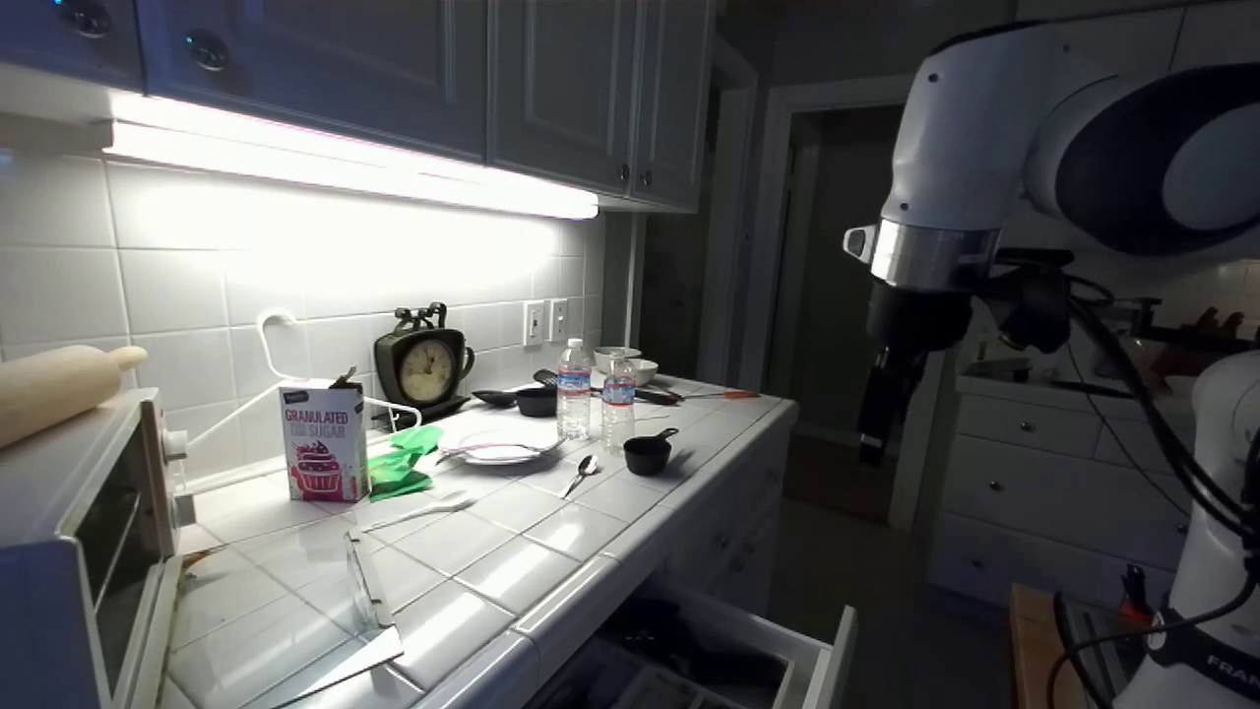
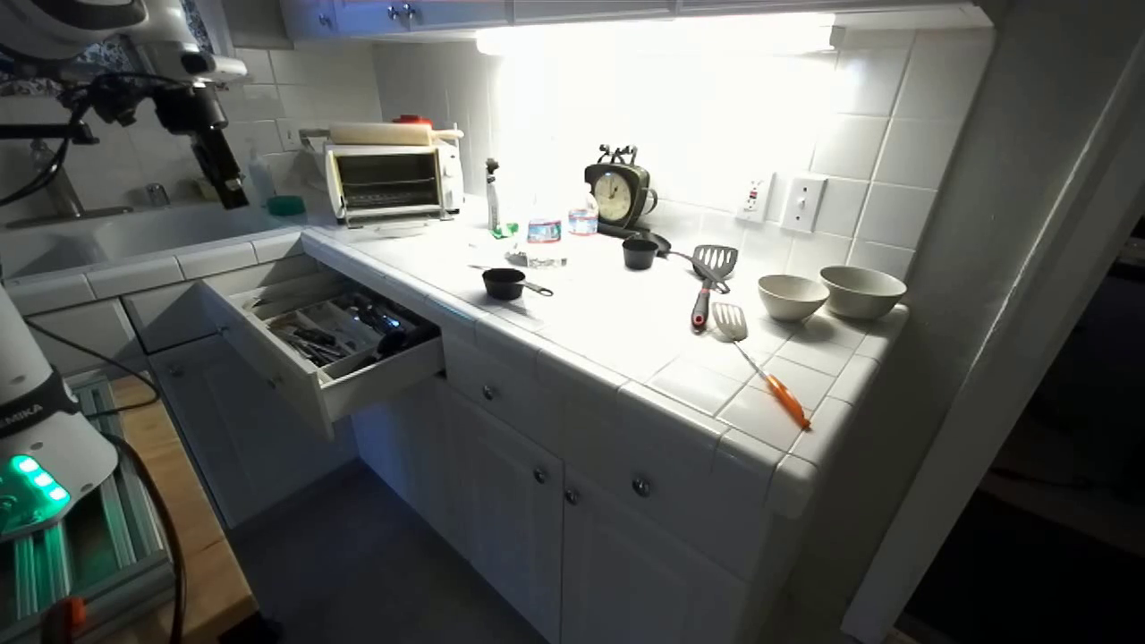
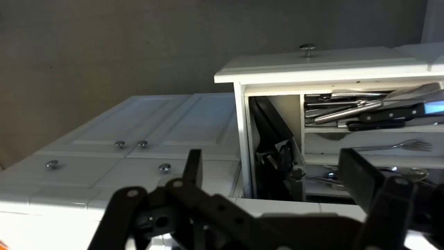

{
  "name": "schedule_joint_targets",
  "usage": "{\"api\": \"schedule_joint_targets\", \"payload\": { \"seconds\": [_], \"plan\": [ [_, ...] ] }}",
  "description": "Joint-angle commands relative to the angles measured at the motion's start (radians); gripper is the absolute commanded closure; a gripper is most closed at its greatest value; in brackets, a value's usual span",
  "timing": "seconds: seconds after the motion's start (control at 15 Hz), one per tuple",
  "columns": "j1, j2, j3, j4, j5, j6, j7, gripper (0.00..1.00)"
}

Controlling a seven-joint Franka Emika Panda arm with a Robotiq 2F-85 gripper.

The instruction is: Pick up the spoon and put it on the plate

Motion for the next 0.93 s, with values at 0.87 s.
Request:
{"api": "schedule_joint_targets", "payload": {
  "seconds": [0.87],
  "plan": [
    [-0.013, 0.227, -0.131, 0.044, -0.092, 0.382, -0.171, 0.00]
  ]
}}
